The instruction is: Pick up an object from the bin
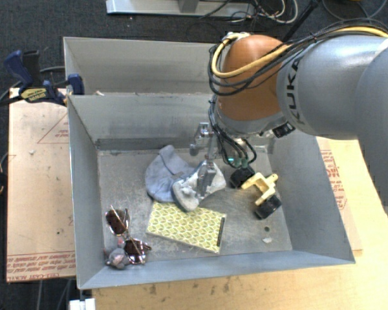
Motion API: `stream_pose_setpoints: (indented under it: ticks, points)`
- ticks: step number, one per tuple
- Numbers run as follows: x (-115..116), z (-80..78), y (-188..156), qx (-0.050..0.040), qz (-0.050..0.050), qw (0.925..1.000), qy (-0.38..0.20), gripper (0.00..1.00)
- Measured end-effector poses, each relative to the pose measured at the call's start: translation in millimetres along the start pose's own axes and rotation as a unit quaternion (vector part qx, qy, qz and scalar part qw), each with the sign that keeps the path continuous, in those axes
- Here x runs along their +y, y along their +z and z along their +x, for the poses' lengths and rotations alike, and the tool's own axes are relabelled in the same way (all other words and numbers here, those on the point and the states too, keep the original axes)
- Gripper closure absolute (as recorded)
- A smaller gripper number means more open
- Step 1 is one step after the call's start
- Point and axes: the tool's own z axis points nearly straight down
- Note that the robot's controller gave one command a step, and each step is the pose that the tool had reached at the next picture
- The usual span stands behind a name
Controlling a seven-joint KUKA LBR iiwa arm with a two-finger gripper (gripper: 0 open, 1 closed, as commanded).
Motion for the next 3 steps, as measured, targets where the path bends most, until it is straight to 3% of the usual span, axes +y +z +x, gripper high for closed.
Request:
stream_pose_setpoints:
  ticks: [1,2,3]
  points:
    - [0,-1.8,-4,-0.0035,0.0,1.0,0.001,0.0]
    - [-18,20.5,30,-0.0086,-0.001,1.0,-0.002,0.0]
    - [-7,-11.3,84,-0.0059,-0.001,0.9997,0.026,1.0]
